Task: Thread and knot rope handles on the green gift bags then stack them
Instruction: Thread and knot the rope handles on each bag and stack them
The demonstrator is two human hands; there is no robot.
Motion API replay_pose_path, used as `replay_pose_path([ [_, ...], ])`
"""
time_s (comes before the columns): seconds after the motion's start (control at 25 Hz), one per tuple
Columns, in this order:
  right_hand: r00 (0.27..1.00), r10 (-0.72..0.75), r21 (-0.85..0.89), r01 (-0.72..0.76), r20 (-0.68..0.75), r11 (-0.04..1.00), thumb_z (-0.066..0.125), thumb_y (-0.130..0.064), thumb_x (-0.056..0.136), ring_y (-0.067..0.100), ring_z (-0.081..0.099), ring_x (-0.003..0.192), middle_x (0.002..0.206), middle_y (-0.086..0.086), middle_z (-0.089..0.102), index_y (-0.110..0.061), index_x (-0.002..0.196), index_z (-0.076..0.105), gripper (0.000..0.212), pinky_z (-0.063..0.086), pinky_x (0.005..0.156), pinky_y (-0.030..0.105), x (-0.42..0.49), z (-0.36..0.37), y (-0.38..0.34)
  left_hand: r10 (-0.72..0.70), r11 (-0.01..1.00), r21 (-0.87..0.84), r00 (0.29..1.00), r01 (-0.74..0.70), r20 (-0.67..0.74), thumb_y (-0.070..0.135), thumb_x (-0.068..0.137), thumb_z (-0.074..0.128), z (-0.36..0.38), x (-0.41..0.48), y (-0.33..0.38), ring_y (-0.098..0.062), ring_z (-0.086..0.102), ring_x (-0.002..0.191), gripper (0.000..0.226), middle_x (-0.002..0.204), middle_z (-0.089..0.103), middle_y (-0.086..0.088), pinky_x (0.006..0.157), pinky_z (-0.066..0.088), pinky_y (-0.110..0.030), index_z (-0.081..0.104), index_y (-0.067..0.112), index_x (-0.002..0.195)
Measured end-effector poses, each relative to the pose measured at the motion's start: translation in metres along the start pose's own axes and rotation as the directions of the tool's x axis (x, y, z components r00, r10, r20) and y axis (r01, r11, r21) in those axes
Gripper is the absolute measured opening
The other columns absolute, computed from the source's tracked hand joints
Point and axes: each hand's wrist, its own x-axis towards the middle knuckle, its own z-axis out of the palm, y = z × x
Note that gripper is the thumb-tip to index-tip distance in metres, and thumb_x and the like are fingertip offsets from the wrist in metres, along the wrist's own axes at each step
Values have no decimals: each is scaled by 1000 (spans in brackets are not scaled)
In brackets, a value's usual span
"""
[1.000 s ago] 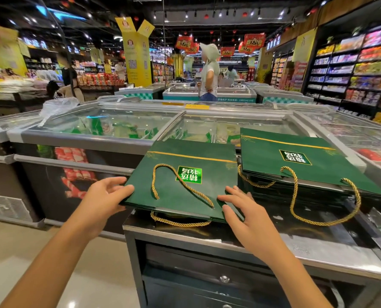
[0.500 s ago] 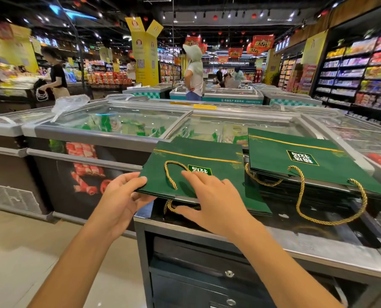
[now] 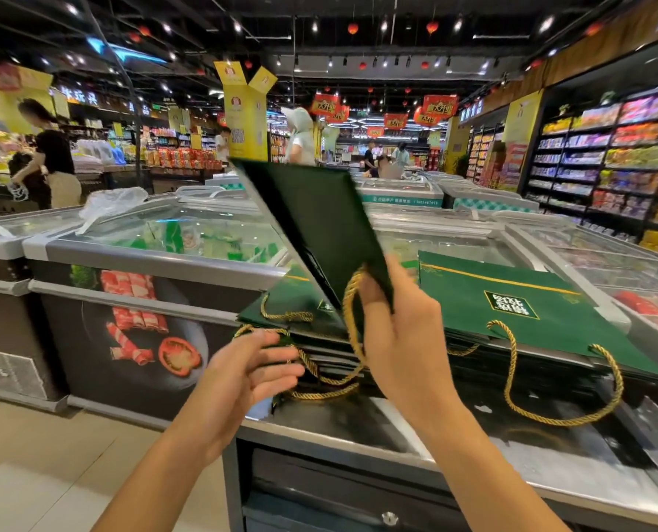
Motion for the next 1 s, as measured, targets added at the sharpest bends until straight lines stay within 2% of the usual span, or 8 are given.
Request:
replay_pose_path([
  [0.12, 961, 243, 368, -182, -128, 912, 49, -21, 108, 3, 49, 59, 65, -18, 54, -25, 80, 55, 29, 41, 58, 26, 9, -8, -7, -88, 995, 49, 995, 86, 43, 34, 100, 52, 7, -1, -13, -35, 72, 101, 40, 113, 72, -20, 86, 61, -39, 55, 5, 127],
  [0.2, 894, 440, 576, -318, -81, 753, 54, -33, 106, 13, 70, 89, 92, -9, 74, -21, 96, 66, 19, 58, 81, 43, 9, -5, -2, -88, 995, 61, 995, 85, 53, 36, 98, 59, 11, -4, -19, -35, 72, 103, 42, 121, 69, -18, 93, 58, -45, 55, 8, 128],
  [0.28, 802, 597, 738, -418, 26, 530, 61, -39, 100, 28, 69, 113, 119, 5, 73, -19, 122, 64, 29, 54, 99, 55, 4, 2, 5, -17, 999, 46, 998, 14, 54, 28, 95, 65, 12, -7, -20, -35, 70, 106, 37, 122, 70, -16, 92, 58, -47, 57, 10, 127],
  [0.44, 685, 704, 793, -528, 188, 302, 64, -15, 98, 30, 70, 113, 124, 13, 71, -11, 126, 59, 29, 57, 97, 49, -10, 2, 28, 128, 990, -52, 991, -131, -48, 5, 100, 49, 1, -9, -10, -25, 71, 107, 31, 120, 73, -6, 76, 63, -40, 56, 12, 129],
  [0.72, 504, 673, 393, -859, 541, 328, 61, -23, 100, 31, 75, 99, 108, 14, 77, 2, 114, 66, 29, 62, 86, 41, -58, -17, 48, 72, 991, 128, 970, -43, -231, 14, 106, 44, -37, 11, -6, -22, 74, 92, 24, 107, 76, -6, 67, 63, -32, 65, 16, 117],
  [0.84, 477, 621, 201, -864, 622, 463, 65, -22, 99, 29, 76, 85, 105, 11, 77, 1, 105, 72, 26, 62, 70, 34, -63, -29, 47, 78, 962, 274, 959, 0, -273, 18, 106, 46, -49, 24, -15, -19, 74, 87, 22, 105, 76, -7, 67, 59, -32, 69, 18, 109],
  [0.92, 548, 563, 93, -763, 619, 640, 69, -22, 96, 26, 73, 69, 92, 9, 77, -2, 94, 74, 21, 57, 56, 29, -64, -34, 46, 130, 923, 384, 949, -10, -287, 20, 105, 50, -51, 28, -18, -15, 75, 84, 18, 101, 77, -6, 68, 58, -31, 68, 20, 107],
  [1.0, 745, 446, 65, -544, 496, 836, 77, -21, 89, 18, 63, 57, 72, -1, 70, -10, 84, 71, 14, 49, 52, 25, -64, -34, 47, 190, 894, 446, 934, -38, -303, 19, 103, 54, -53, 30, -16, -8, 74, 74, 13, 91, 77, 1, 60, 56, -23, 66, 24, 104],
])
